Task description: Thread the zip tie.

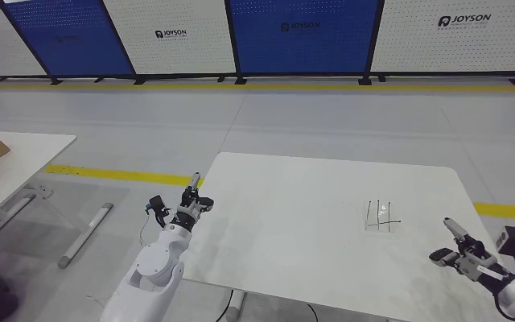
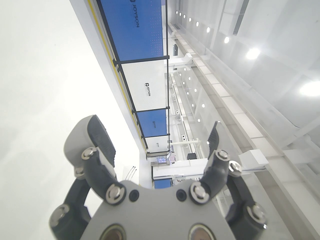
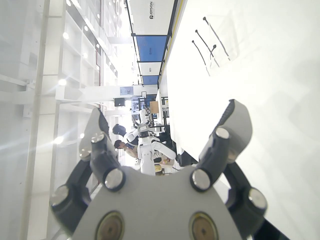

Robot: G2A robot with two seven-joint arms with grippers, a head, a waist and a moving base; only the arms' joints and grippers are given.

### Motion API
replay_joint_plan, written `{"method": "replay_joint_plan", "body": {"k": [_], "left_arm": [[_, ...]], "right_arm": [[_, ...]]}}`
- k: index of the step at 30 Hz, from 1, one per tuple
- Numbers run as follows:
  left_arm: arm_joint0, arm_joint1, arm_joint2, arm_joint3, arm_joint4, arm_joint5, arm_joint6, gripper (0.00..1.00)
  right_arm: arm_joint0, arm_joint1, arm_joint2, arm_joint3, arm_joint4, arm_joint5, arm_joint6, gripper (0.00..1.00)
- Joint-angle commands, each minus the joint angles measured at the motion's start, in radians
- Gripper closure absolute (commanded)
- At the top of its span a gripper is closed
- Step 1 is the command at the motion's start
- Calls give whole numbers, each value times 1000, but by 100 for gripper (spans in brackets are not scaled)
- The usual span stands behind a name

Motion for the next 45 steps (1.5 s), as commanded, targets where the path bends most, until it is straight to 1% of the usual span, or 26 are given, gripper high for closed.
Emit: {"method": "replay_joint_plan", "body": {"k": [1,6,8,10,11,12,13,15,16,18,21,23,25,26,40,41,42,43,45], "left_arm": [[0,0,0,0,0,0,0,0],[0,0,0,0,0,0,0,0],[0,0,0,0,0,0,0,0],[0,0,0,0,0,0,0,0],[0,0,0,0,0,0,0,0],[0,0,0,0,0,0,0,0],[0,0,0,0,0,0,0,0],[0,0,0,0,0,0,0,0],[0,0,0,0,0,0,0,0],[0,0,0,0,0,0,0,0],[0,0,0,0,0,0,0,0],[0,0,0,0,0,0,0,0],[0,0,0,0,0,0,0,0],[0,0,0,0,0,0,0,0],[0,0,0,0,0,0,0,0],[0,0,0,0,0,0,0,0],[0,0,0,0,0,0,0,0],[0,0,0,0,0,0,0,0],[0,0,0,0,0,0,0,0]], "right_arm": [[0,0,0,0,0,0,-3,0],[0,0,0,0,0,0,-3,0],[4,2,-12,-4,1,-10,44,0],[41,13,6,46,25,-36,189,0],[72,22,27,92,33,-43,265,0],[97,27,34,126,49,-37,329,0],[131,34,39,163,73,-27,417,0],[206,51,57,250,66,-39,525,0],[231,57,45,269,56,-41,541,0],[279,74,-9,301,58,-48,541,0],[336,103,-98,332,22,-50,541,0],[383,123,-163,361,-20,-54,541,0],[441,137,-208,417,-74,-36,541,0],[459,140,-214,439,-106,-24,525,0],[459,140,-214,439,-106,-24,525,0],[464,140,-223,426,-125,-47,524,0],[484,138,-257,445,-145,-100,541,0],[506,136,-277,474,-122,-113,541,0],[570,138,-313,531,-158,-146,541,0]]}}
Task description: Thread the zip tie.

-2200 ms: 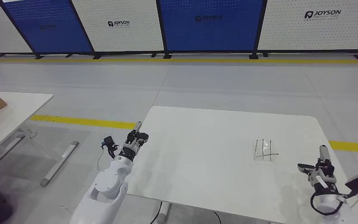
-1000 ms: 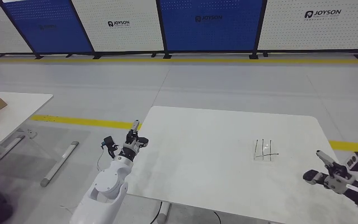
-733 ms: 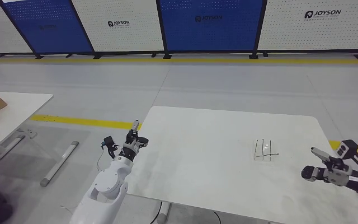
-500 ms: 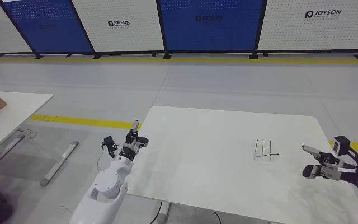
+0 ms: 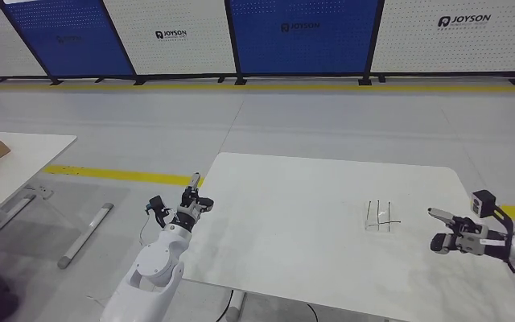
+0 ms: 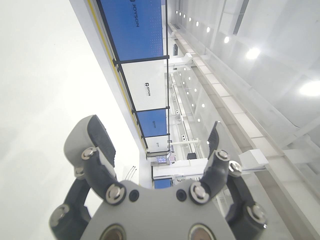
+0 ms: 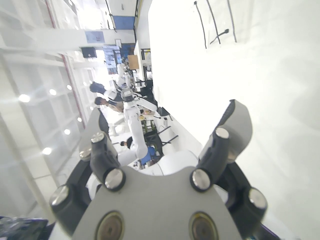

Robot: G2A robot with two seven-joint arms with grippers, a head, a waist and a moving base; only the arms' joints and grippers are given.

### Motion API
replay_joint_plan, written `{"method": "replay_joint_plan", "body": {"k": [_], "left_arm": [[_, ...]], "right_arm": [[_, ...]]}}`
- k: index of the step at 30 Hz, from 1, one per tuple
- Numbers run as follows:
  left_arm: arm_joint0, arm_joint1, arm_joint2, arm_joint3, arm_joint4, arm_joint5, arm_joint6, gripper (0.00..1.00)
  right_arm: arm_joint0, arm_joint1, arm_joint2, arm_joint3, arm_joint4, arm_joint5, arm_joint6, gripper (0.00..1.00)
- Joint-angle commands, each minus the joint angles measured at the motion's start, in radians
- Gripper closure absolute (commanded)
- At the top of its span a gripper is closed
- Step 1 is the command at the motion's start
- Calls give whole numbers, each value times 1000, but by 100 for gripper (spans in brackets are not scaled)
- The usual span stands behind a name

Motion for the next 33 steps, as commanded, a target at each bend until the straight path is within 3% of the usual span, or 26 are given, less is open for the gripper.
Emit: {"method": "replay_joint_plan", "body": {"k": [1,6,16,33], "left_arm": [[0,0,0,0,0,0,0,0],[0,0,0,0,0,0,0,0],[0,0,0,0,0,0,0,0],[0,0,0,0,0,0,0,0]], "right_arm": [[61,0,-44,76,-13,-30,-1,0],[198,-7,-166,185,-97,-67,-5,0],[400,-78,-430,466,-109,-270,-1,0],[406,-80,-435,476,-107,-274,-1,0]]}}
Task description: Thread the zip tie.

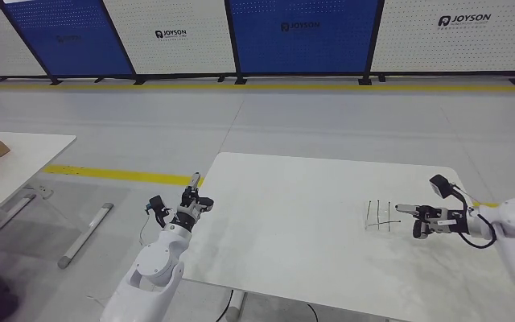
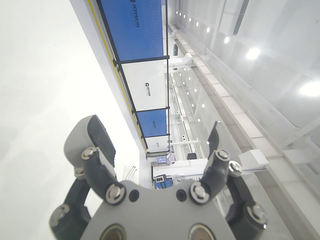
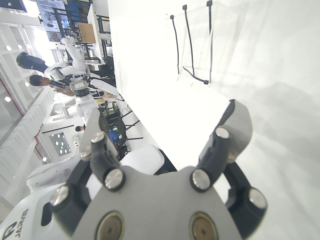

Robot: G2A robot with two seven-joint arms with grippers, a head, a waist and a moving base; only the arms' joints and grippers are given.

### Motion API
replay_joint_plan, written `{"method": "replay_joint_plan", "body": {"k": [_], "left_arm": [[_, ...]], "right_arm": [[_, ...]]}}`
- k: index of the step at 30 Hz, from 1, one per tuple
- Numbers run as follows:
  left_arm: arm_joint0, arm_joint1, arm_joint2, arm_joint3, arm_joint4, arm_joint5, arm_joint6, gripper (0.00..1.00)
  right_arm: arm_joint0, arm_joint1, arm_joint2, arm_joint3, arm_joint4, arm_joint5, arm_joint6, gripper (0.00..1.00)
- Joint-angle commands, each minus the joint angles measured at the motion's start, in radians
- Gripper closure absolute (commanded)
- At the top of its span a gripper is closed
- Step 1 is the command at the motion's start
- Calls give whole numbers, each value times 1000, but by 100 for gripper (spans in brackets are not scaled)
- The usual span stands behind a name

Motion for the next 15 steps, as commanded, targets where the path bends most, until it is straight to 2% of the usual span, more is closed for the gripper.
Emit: {"method": "replay_joint_plan", "body": {"k": [1,4,10,15], "left_arm": [[0,0,0,0,0,0,0,0],[0,0,0,0,0,0,0,0],[0,0,0,0,0,0,0,0],[0,0,0,0,0,0,0,0]], "right_arm": [[0,0,0,0,0,0,0,0],[-16,-3,-7,-1,-24,-53,-82,0],[-3,-17,-32,54,-19,-170,-130,0],[10,-28,-50,65,2,-182,-105,0]]}}
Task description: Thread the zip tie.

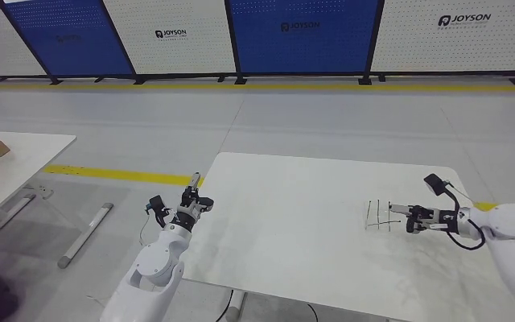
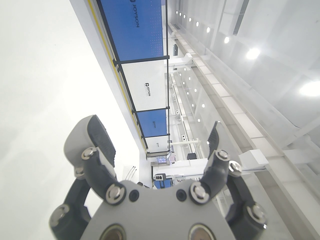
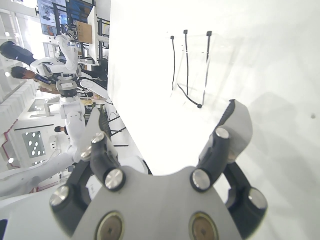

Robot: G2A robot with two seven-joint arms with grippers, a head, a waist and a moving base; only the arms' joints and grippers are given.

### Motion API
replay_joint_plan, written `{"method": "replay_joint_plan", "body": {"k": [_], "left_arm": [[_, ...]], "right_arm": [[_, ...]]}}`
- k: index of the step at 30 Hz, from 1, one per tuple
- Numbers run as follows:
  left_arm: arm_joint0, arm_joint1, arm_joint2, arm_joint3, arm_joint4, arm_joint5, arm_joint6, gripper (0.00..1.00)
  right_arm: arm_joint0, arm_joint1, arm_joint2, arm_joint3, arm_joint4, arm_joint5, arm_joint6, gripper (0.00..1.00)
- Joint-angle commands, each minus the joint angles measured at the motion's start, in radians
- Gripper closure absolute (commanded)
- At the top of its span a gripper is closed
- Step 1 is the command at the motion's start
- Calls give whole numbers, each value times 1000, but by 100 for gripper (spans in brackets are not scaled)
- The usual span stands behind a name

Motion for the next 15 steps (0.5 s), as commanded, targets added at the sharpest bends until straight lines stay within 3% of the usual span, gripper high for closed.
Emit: {"method": "replay_joint_plan", "body": {"k": [1,8,15], "left_arm": [[0,0,0,0,0,0,0,0],[0,0,0,0,0,0,0,0],[0,0,0,0,0,0,0,0]], "right_arm": [[-1,0,1,-1,-1,1,0,0],[-4,0,0,0,0,4,-5,0],[12,-14,-22,17,2,86,-45,0]]}}
